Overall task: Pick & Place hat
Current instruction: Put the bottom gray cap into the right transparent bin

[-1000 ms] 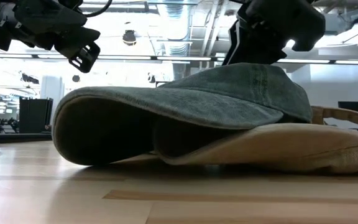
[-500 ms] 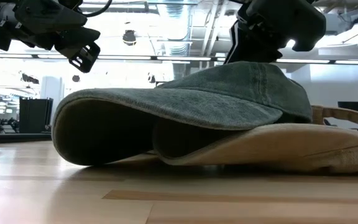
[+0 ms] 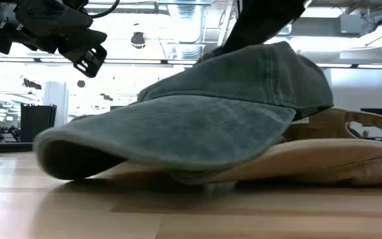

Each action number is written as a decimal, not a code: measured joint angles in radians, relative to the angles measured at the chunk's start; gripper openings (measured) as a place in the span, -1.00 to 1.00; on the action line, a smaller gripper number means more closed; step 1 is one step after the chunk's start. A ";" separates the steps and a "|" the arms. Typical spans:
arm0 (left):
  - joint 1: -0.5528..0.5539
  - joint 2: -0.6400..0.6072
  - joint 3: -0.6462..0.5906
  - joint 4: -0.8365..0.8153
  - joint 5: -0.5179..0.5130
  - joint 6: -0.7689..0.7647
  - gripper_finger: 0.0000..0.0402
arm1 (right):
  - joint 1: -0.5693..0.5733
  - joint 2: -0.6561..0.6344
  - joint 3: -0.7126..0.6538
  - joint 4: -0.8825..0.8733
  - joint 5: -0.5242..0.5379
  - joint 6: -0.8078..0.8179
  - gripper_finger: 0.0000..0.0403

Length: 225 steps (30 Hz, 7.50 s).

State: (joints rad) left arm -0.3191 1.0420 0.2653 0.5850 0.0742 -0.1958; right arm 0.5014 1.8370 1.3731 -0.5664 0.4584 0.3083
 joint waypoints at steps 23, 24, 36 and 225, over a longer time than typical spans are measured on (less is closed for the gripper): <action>0.000 0.000 0.000 0.000 0.000 0.007 -0.45 | -0.045 -0.037 0.026 0.352 -0.371 0.126 -0.99; 0.000 0.000 0.000 0.000 0.000 0.007 -0.45 | -0.045 -0.043 0.026 0.373 -0.378 0.121 -0.99; 0.000 0.000 0.001 0.001 0.000 0.008 -0.45 | -0.042 -0.038 -0.003 0.737 -0.433 0.047 -1.00; 0.110 0.352 0.702 -0.326 0.170 0.195 -0.95 | -0.136 -0.395 -0.062 -0.081 -0.451 -0.077 0.26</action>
State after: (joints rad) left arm -0.2089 1.3941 0.9668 0.2594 0.2443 -0.0012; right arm 0.3655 1.4419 1.3116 -0.6476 0.0069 0.2315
